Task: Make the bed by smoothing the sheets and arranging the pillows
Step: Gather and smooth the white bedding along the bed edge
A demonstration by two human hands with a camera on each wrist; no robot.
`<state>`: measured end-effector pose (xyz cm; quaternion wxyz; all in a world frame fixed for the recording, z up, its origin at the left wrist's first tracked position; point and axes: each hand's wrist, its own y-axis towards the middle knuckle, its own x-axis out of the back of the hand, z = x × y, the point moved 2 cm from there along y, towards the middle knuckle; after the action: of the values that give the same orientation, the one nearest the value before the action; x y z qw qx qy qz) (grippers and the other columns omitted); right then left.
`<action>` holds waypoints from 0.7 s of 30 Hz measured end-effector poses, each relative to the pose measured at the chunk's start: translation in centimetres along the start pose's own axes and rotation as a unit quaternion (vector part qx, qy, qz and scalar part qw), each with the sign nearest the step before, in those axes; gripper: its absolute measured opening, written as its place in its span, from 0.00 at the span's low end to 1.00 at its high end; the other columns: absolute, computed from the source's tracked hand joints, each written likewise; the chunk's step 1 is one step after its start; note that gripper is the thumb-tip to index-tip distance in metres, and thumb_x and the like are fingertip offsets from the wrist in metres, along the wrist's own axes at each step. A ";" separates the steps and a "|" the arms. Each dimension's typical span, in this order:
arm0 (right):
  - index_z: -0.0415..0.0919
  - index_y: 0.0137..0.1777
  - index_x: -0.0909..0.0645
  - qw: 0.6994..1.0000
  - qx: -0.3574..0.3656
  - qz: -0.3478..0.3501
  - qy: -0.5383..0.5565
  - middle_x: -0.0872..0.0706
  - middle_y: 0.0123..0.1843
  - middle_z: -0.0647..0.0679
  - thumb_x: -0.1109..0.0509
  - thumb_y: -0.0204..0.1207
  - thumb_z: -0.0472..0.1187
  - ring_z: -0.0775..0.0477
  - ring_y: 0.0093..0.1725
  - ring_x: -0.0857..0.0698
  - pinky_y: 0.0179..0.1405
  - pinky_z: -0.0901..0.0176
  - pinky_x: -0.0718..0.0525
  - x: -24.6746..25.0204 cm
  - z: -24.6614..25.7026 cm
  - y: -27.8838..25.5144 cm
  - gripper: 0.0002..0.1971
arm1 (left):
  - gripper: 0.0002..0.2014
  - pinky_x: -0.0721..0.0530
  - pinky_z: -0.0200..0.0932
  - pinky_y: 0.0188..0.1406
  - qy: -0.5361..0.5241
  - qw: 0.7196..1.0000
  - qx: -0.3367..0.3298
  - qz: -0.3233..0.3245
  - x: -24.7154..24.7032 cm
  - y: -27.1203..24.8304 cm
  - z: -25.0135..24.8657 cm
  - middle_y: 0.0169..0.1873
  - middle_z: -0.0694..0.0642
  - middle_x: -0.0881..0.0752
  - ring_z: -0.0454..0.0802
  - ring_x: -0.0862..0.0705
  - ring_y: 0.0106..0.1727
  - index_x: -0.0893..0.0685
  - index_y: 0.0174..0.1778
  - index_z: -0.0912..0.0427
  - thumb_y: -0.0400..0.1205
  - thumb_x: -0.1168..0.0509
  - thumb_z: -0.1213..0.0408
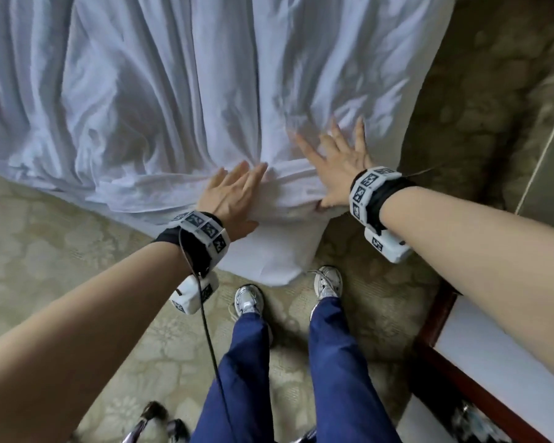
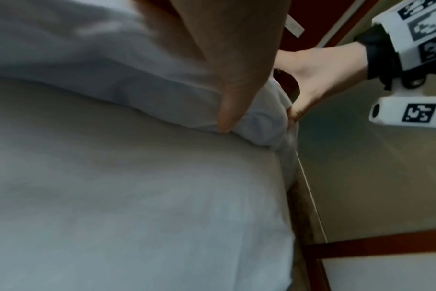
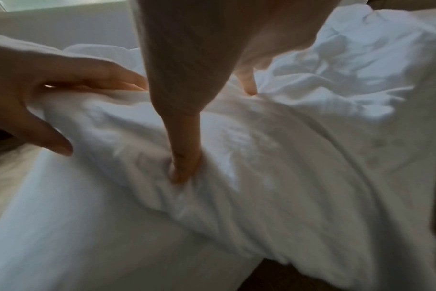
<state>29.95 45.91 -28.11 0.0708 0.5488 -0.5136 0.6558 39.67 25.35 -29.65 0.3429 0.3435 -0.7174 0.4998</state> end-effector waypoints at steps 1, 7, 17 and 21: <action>0.50 0.83 0.73 1.000 0.004 0.005 0.008 0.42 0.83 0.33 0.23 0.58 0.70 0.31 0.84 0.50 0.75 0.18 0.57 -0.5 -0.2 -0.3 0.70 | 0.54 0.52 0.57 0.84 -0.013 1.000 0.009 0.002 0.1 0.5 -0.8 0.83 0.54 0.38 0.53 0.47 0.85 0.54 0.86 0.54 0.72 0.25 0.54; 0.43 0.85 0.53 0.995 0.047 -0.044 0.075 0.46 0.83 0.35 0.23 0.68 0.53 0.34 0.84 0.49 0.82 0.32 0.52 -4.8 2.2 -3.7 0.53 | 0.25 0.19 0.53 0.48 -0.029 0.998 0.043 -0.042 -0.3 0.2 -3.6 0.47 0.61 0.11 0.65 0.14 0.52 0.20 0.69 0.50 0.75 0.32 0.66; 0.41 0.60 0.31 0.953 -0.005 -0.195 0.230 0.19 0.53 0.42 0.25 0.61 0.38 0.36 0.53 0.19 0.57 0.44 0.23 -6.6 7.0 -6.5 0.27 | 0.23 0.16 0.51 0.27 -0.048 0.984 -0.085 -0.151 -1.6 -2.7 -5.1 0.37 0.56 0.10 0.61 0.14 0.30 0.17 0.56 0.52 0.64 0.35 0.71; 0.40 0.79 0.35 0.967 -0.035 -0.171 0.184 0.26 0.70 0.36 0.19 0.58 0.47 0.33 0.69 0.27 0.68 0.36 0.27 -7.1 7.1 -6.4 0.48 | 0.41 0.37 0.68 0.78 0.100 0.987 -0.066 -0.106 -2.1 -2.3 -3.1 0.82 0.60 0.35 0.61 0.33 0.80 0.36 0.82 0.57 0.69 0.35 0.71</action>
<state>41.51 46.87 -30.82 0.2941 0.4956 -0.4125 0.7055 43.11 28.06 -29.46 0.4854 0.3425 -0.6707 0.4443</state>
